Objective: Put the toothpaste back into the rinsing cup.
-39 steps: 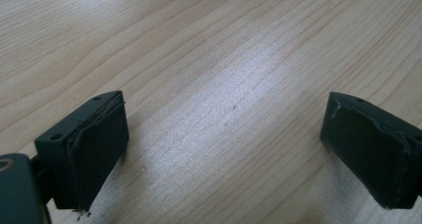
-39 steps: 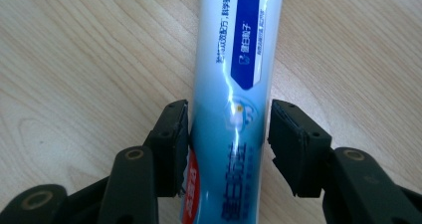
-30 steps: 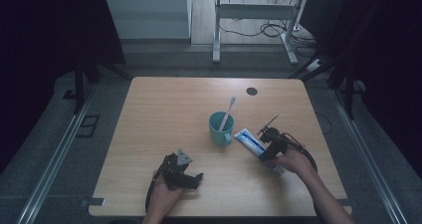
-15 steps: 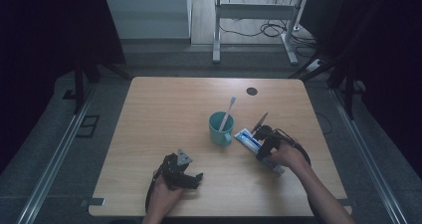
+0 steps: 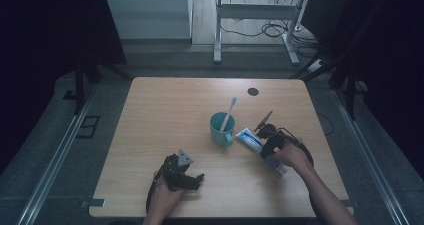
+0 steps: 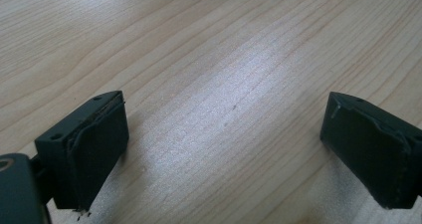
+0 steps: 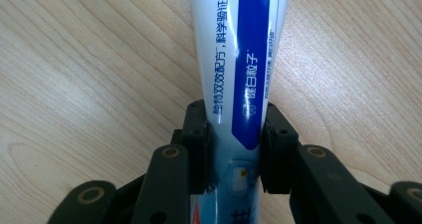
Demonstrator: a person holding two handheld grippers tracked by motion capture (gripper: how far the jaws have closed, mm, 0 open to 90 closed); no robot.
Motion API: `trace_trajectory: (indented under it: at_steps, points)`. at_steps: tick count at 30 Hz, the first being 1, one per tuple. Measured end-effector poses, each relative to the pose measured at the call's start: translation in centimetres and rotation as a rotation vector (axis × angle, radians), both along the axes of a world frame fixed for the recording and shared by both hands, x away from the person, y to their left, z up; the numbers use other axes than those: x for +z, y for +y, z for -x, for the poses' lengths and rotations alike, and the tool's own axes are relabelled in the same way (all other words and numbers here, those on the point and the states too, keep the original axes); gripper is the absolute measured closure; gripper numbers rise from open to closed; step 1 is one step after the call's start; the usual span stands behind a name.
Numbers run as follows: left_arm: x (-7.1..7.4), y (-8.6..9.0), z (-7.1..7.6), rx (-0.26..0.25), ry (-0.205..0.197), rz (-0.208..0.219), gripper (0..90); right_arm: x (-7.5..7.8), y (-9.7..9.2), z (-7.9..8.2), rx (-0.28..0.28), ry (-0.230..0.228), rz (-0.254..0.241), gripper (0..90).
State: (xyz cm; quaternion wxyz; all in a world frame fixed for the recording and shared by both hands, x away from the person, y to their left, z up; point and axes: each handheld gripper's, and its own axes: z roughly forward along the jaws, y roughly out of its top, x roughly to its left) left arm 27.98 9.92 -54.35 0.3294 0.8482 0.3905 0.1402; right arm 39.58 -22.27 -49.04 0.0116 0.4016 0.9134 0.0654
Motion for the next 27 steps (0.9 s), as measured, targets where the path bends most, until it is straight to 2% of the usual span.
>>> trace_trajectory:
  at_steps: [6,11,27]
  points:
    - [0.0,0.0,0.0,0.0,0.0,0.0,5.1,0.1,-0.6,0.2,-0.012,-0.012,-0.031,71.0]
    - [0.0,0.0,0.0,0.0,0.0,0.0,5.2,0.4,-1.3,0.5,-0.02,-0.041,-0.064,71.2]
    - [0.0,0.0,0.0,0.003,0.002,0.002,5.1,2.6,-3.4,2.4,-0.037,-0.181,-0.196,71.2]
